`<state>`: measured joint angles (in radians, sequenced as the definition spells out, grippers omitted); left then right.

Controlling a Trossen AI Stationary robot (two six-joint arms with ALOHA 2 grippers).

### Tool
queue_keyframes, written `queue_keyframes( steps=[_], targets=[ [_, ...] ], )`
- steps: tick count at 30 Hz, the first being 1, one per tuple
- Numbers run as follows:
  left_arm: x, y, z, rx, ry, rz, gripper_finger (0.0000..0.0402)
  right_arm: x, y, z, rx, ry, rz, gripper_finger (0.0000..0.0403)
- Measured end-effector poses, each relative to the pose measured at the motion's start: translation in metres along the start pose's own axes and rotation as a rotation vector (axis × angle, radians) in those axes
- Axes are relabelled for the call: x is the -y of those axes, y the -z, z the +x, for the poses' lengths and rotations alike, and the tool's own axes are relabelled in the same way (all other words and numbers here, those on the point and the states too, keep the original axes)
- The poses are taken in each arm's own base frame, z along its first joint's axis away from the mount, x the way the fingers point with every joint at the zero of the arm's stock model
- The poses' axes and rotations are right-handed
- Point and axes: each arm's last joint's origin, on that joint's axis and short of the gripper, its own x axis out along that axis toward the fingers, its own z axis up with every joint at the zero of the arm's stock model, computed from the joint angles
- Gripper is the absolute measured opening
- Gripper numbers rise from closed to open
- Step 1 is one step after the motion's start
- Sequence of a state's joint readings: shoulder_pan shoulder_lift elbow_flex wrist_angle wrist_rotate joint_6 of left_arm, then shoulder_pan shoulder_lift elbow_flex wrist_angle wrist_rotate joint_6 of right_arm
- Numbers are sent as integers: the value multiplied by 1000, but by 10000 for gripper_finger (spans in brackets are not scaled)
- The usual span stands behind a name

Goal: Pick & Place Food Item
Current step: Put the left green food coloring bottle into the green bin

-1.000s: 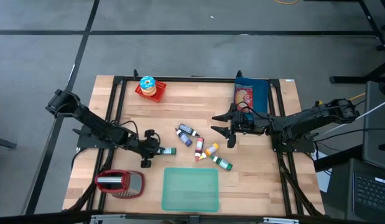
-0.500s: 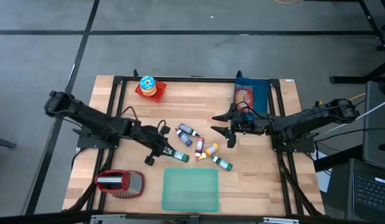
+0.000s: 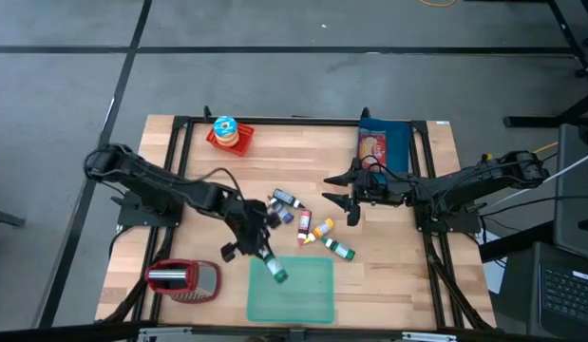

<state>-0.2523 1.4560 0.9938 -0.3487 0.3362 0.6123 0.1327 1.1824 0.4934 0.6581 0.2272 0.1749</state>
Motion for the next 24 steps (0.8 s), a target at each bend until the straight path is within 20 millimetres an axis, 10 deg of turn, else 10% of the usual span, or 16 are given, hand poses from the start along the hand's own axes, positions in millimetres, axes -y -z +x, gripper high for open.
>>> queue_keyframes(
  steps=[13, 24],
  targets=[
    [11, 2, 68, 57, 335, 164, 99, 0, 2, 0, -17, 3, 25, 210],
    [13, 10, 79, 67, 392, 267, 99, -5, 4, -1, -33, 4, 45, 210]
  ],
)
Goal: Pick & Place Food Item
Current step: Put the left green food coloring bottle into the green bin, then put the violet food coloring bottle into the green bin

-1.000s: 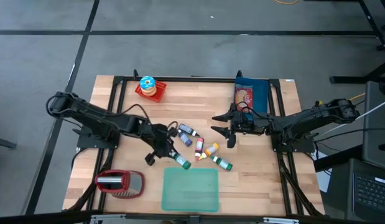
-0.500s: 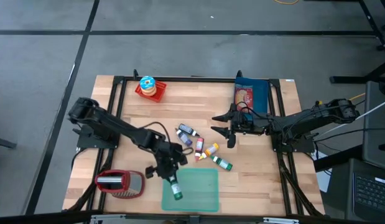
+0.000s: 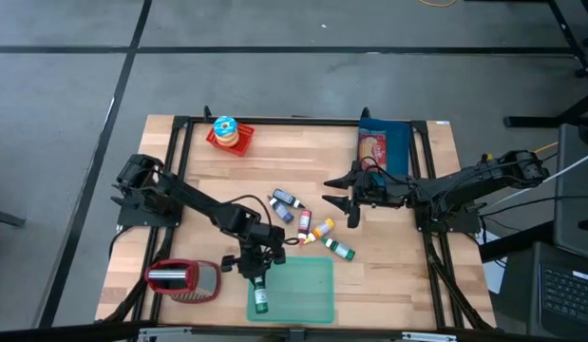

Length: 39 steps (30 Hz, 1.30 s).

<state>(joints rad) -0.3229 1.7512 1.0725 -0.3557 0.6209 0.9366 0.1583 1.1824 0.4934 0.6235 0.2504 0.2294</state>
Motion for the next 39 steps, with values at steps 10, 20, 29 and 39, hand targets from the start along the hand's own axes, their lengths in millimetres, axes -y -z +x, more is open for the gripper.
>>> queue_keyframes(
  steps=[10, 20, 29, 39],
  targets=[
    [-1, 2, -2, -7, 2, 29, 99, -1, 1, 0, -2, -2, 17, 210],
    [-13, 10, -11, 12, -67, -42, 176, -1, 1, 0, -2, -2, 17, 210],
    [-17, 10, -15, -64, -173, -42, 160, -1, 1, 0, -6, -2, 15, 210],
    [-45, 32, -48, -448, -701, -187, 160, -1, 2, 0, -23, -7, -15, 210]
  ],
)
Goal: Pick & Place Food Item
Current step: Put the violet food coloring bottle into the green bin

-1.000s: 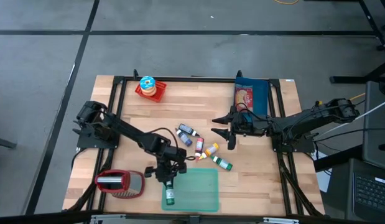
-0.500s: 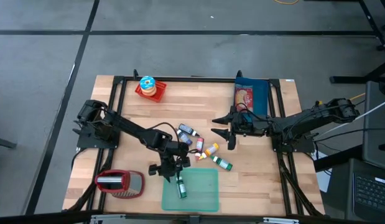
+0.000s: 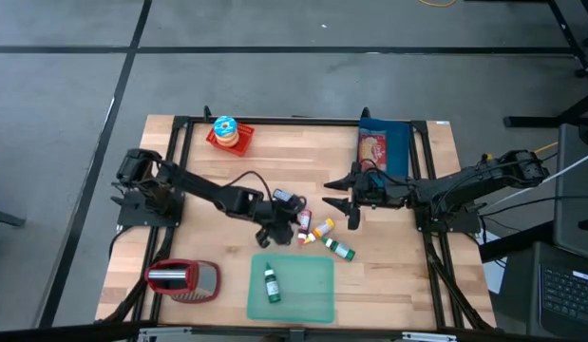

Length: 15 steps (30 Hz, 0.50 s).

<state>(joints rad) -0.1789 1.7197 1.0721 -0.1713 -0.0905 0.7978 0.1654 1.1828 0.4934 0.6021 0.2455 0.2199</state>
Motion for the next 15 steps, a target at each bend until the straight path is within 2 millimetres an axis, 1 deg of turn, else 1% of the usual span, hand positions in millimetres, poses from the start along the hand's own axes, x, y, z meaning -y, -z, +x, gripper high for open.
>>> queue_keyframes(
  steps=[3, 9, 12, 15],
  targets=[
    [-9, 8, -1, 3, -5, -53, 161, 0, 2, 0, -18, 3, 0, 210],
    [-20, 22, -3, -20, 4, -101, 153, 1, 4, 0, -42, 9, -6, 210],
    [-23, 33, -3, -68, 26, -120, 150, 1, 4, 0, -42, 9, -6, 210],
    [-26, 49, -4, -136, 60, -157, 150, 1, 4, 0, -41, 9, -3, 210]
  ],
)
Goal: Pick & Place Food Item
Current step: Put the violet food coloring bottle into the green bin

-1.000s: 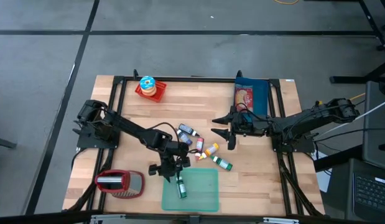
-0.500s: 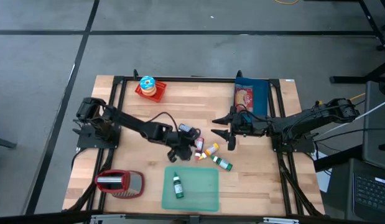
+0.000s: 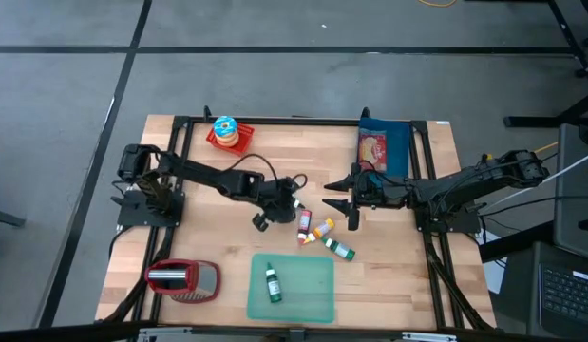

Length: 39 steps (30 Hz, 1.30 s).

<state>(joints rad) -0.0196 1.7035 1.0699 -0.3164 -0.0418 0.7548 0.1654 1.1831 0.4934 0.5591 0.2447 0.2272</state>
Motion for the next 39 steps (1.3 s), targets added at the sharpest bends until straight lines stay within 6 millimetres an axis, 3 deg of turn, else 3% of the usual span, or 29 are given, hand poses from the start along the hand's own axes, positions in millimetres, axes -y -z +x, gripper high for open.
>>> queue_keyframes(
  steps=[10, 15, 28, 39],
  targets=[
    [-15, 47, 7, -81, 77, -145, 148, 0, 0, 0, 1, 1, 0, 210],
    [-14, 59, 9, -92, 102, -181, 148, 0, 0, 0, 1, 1, 1, 210],
    [7, 59, 12, -164, 187, -187, 148, 0, 0, 0, 1, 1, 0, 210],
    [6, 57, 13, -167, 151, -245, 148, 0, 0, 0, 1, 1, 1, 210]
  ],
)
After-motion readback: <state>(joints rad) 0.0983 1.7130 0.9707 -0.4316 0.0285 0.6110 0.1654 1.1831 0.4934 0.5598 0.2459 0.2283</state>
